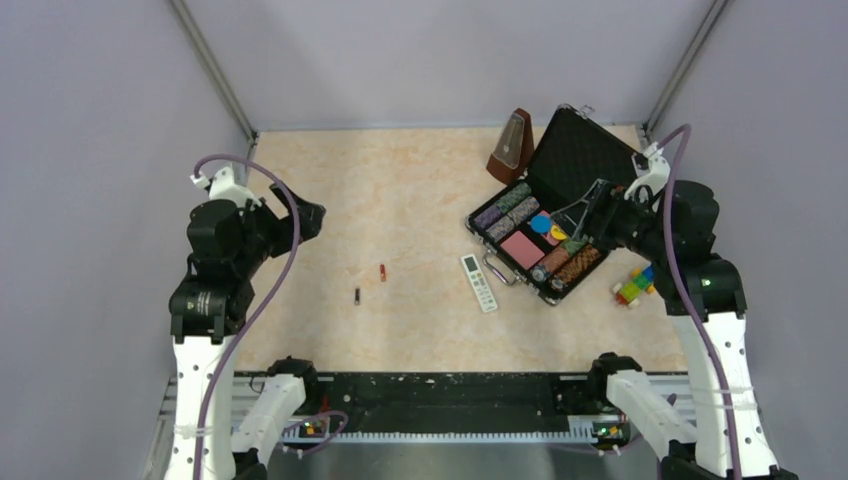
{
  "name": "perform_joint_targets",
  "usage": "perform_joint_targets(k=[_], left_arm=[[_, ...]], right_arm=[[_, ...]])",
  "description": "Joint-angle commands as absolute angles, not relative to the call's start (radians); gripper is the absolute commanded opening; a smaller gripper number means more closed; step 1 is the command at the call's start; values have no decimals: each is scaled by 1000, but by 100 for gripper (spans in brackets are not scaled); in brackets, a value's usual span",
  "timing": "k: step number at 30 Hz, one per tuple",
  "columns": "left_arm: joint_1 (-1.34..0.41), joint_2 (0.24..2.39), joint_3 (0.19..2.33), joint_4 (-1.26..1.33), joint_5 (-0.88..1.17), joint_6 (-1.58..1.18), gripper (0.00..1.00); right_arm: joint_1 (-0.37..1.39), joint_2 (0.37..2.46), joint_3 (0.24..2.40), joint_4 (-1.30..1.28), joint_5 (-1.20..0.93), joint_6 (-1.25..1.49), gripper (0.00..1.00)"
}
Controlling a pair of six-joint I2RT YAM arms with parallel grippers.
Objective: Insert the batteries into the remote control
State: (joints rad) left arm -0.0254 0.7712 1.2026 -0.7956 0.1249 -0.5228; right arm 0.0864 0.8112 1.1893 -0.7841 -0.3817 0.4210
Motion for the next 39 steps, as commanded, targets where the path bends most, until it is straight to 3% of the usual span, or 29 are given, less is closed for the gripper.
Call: perform_joint_targets(k=[1,12,25,39], left_arm=[[-22,792,1235,-804,90,-529,99],[-22,655,1104,-694,-73,-506,97],[-23,566,890,-516,-77,-592,97],[-22,648,805,-439,-21,-607,96]], right_arm=[[83,805,1139,-710,-426,453,76],[150,807,966,-601,-406,515,73],[745,1064,859,-516,201,570,80],[844,1360,769,-337,201,535,76]])
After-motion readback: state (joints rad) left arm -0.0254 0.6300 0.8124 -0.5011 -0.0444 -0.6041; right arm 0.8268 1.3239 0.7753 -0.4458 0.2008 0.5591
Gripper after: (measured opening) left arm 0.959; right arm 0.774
